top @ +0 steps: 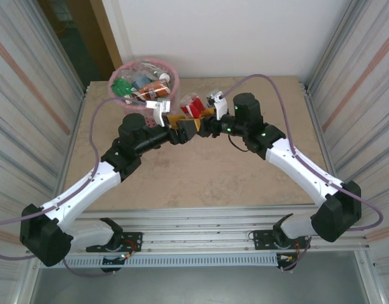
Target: Put the plastic bottles in the bin
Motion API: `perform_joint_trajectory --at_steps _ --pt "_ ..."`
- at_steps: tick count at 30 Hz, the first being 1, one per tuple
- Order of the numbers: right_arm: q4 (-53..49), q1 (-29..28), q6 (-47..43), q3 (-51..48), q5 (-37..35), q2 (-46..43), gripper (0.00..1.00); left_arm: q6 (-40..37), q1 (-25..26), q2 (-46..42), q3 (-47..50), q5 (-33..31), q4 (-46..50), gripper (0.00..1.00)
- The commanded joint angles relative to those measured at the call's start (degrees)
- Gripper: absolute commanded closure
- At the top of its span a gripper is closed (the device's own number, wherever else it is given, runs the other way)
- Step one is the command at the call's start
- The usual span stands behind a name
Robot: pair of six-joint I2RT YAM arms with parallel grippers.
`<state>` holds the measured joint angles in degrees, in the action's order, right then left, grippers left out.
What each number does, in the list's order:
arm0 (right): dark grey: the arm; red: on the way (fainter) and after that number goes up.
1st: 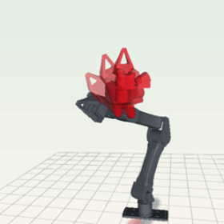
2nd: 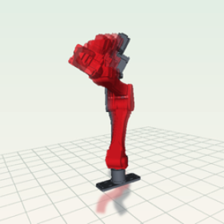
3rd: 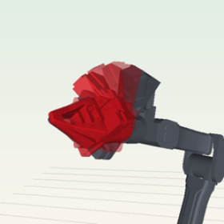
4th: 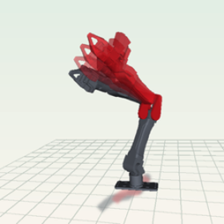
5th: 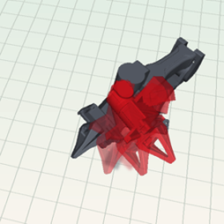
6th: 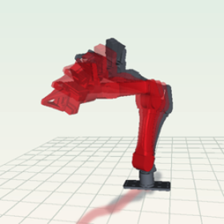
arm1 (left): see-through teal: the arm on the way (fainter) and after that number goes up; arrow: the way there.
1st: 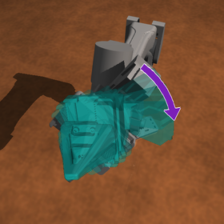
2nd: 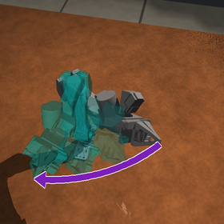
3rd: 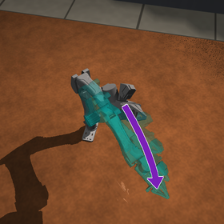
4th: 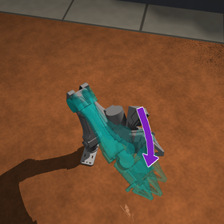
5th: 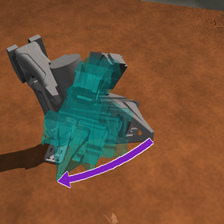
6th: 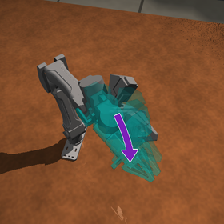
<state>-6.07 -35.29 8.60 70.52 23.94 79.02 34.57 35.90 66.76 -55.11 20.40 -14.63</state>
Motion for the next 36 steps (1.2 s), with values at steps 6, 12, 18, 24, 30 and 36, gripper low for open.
perform_joint_trajectory --at_steps 6,12,18,24,30,36 --pt "1.0 -1.3 1.1 1.5 0.7 0.4 0.6 -4.2 0.2 -5.4 -0.6 -6.7 1.1 0.01" --pt "1.5 -3.6 -0.3 2.2 2.4 0.2 0.59 -2.8 0.2 -2.2 -2.9 -5.5 1.9 0.01" --pt "1.7 -5.1 -1.1 2.4 2.9 -1.0 0.59 -1.2 -0.1 -0.1 -4.0 -6.9 2.9 0.01" --pt "2.2 -5.1 -1.0 1.7 0.2 -2.6 0.59 0.7 -0.2 -0.7 -2.2 -11.1 4.3 0.01" --pt "2.5 -5.2 -0.3 1.9 0.8 -2.2 0.58 1.4 -0.4 -0.9 -1.1 -10.7 3.2 0.21" --pt "1.3 -5.3 0.3 2.8 -0.3 -2.0 0.46 0.0 -2.4 -0.9 -4.4 -8.1 4.4 0.54"
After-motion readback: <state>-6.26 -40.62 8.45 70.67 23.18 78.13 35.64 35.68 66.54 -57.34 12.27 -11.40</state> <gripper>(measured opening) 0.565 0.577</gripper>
